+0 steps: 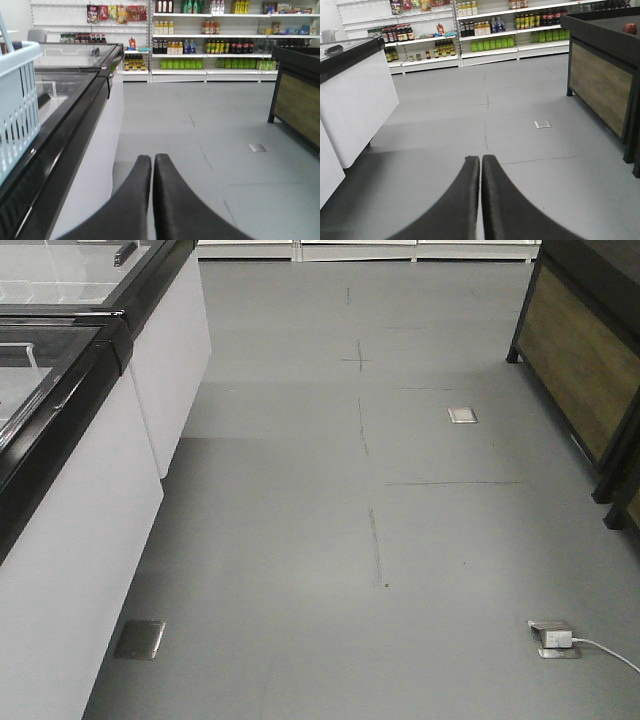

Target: Left arm holds basket, right arm returns cookies

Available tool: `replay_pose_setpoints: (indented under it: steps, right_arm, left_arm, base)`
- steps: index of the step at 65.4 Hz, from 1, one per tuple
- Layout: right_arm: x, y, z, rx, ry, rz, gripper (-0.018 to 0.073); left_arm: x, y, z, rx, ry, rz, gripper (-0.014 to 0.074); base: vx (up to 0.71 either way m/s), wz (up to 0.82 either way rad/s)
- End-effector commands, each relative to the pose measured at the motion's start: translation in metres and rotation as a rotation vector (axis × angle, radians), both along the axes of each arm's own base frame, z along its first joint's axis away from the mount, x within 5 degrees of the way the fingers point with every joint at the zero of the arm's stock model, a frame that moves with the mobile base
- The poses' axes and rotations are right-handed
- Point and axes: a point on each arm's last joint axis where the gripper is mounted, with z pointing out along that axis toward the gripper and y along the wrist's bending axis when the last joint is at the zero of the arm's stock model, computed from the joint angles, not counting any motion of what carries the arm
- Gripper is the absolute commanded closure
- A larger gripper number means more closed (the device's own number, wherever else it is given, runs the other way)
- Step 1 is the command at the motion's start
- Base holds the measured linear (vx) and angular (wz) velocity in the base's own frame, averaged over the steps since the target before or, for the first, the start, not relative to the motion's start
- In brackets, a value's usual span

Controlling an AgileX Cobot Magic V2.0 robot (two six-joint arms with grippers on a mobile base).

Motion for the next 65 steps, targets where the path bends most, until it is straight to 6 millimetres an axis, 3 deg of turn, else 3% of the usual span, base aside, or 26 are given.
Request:
replay_pose_setpoints:
  steps: [1,15,24,35,49,58,65]
  right_arm:
    - [0.000,-0.001,0.007,-0.017,-0.087,-0.011,0.0567]
    - [0.000,-0.001,0.007,-0.017,-0.087,-0.011,0.0567]
    - [0.000,-0.001,0.007,-0.017,-0.087,-0.011,0.0567]
    - [0.000,-0.001,0.007,-0.017,-0.087,-0.011,0.0567]
    - [0.000,-0.001,0.007,-0.017,-0.087,-0.011,0.0567]
    - [0.000,-0.001,0.007,-0.017,-0.087,-0.011,0.0567]
    - [0.000,-0.001,0.007,-0.017,-0.086,-0.011,0.0567]
  left_arm:
    - [-0.002,0.000,0.036,0.001,-0.121,0.001,0.0603]
    - [0.017,0.000,0.088,-0.005,-0.080,0.000,0.0603]
    - [0.034,-0.001,0.109,-0.004,-0.056,0.000,0.0603]
    - [0.046,-0.001,0.111,-0.004,-0.022,0.000,0.0603]
    - [0.046,-0.001,0.112,-0.003,-0.036,0.000,0.0587]
    - [0.046,-0.001,0.112,-0.003,-0.039,0.000,0.0472]
    - [0.046,-0.001,0.112,-0.003,-0.038,0.000,0.0300]
  base:
    - [0.00,0.00]
    - [0.00,0.00]
    - [0.00,0.00]
    - [0.00,0.00]
    - [0.00,0.00]
    - [0.00,0.00]
    - [0.00,0.00]
